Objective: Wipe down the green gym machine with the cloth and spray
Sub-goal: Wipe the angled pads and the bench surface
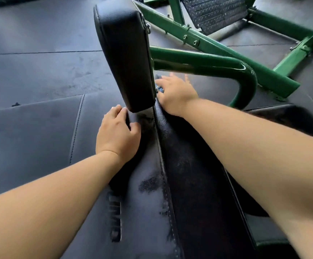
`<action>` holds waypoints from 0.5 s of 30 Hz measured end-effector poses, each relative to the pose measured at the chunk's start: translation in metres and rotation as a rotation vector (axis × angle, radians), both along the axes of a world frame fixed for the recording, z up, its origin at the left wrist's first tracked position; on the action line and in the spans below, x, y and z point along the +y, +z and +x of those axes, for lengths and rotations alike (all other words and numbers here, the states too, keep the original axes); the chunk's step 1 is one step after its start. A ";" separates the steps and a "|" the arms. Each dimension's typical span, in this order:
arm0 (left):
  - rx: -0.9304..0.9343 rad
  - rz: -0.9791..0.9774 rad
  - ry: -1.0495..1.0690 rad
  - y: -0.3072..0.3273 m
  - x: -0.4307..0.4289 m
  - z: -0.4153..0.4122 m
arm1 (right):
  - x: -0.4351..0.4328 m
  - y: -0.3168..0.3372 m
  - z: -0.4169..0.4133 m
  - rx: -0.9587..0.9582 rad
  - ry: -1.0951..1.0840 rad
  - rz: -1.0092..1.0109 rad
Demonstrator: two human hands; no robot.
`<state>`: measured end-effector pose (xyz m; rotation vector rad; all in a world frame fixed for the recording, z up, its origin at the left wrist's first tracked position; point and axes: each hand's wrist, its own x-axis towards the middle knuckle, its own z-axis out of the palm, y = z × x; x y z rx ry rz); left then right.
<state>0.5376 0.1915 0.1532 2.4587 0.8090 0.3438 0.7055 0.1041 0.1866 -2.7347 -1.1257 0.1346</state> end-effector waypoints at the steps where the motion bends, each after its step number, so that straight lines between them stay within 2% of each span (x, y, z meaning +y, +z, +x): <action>1: -0.006 0.002 0.002 0.001 0.001 0.001 | -0.011 -0.003 -0.012 -0.009 0.045 0.005; 5: 0.012 0.009 0.008 0.003 -0.003 -0.001 | -0.048 0.000 -0.035 0.002 0.160 0.006; 8: 0.025 0.007 0.004 0.000 -0.005 -0.002 | -0.029 0.008 -0.002 0.039 0.016 -0.033; 11: 0.001 0.008 0.001 0.002 -0.001 0.000 | -0.009 0.010 0.019 0.025 -0.093 0.060; 15: 0.001 0.004 0.008 0.002 -0.001 0.000 | -0.031 0.007 0.004 0.093 -0.197 0.183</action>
